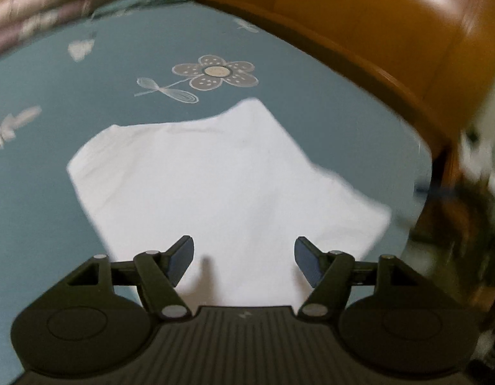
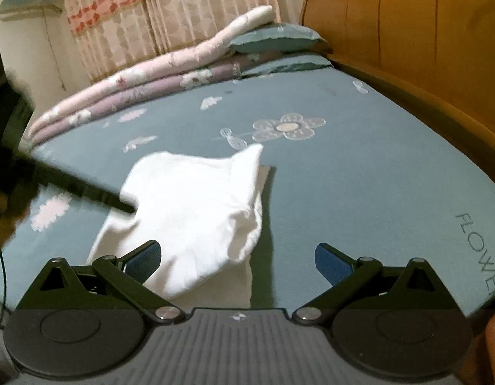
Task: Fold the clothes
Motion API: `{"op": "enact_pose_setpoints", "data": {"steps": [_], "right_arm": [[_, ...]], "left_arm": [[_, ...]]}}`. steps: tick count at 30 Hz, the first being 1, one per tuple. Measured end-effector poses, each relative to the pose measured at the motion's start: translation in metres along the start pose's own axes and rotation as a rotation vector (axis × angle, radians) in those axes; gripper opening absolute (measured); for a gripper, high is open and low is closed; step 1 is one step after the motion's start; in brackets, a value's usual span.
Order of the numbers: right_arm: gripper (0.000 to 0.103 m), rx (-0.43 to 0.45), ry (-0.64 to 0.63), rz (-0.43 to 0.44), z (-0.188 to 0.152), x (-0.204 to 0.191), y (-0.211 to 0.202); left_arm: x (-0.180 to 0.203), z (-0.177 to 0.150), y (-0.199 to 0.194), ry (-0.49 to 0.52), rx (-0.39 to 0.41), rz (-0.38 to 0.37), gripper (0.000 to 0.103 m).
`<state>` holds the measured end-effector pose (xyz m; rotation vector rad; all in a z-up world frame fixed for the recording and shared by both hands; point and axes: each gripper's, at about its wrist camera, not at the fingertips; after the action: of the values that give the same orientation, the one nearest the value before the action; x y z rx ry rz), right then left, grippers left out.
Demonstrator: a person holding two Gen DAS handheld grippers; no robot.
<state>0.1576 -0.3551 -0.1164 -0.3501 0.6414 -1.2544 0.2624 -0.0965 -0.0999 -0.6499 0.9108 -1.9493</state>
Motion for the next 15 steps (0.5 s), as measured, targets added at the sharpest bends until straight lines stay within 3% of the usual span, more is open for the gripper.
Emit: {"op": "enact_pose_setpoints", "data": {"steps": [7, 11, 13, 15], "right_arm": [[0.103, 0.018, 0.031, -0.031, 0.005, 0.01, -0.009], [0.103, 0.025, 0.036, -0.047, 0.005, 0.012, -0.012], [0.103, 0.024, 0.039, -0.048, 0.005, 0.013, -0.012], [0.103, 0.021, 0.04, -0.047, 0.005, 0.012, -0.012]], "left_arm": [[0.047, -0.063, -0.014, 0.394, 0.052, 0.125, 0.069], [0.072, -0.093, -0.001, 0.63, 0.05, 0.275, 0.06], [0.077, -0.101, 0.001, 0.666, 0.058, 0.272, 0.059], [0.078, -0.103, 0.007, 0.674, 0.062, 0.29, 0.045]]}}
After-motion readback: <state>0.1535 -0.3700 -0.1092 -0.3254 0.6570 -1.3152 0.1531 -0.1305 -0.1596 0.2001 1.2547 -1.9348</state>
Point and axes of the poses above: each gripper's, at about its wrist camera, not at the fingertips, and y roughly the way its jaws point, x to its right, z to its top, and after that the axes turned 1 degree about y, right-handed
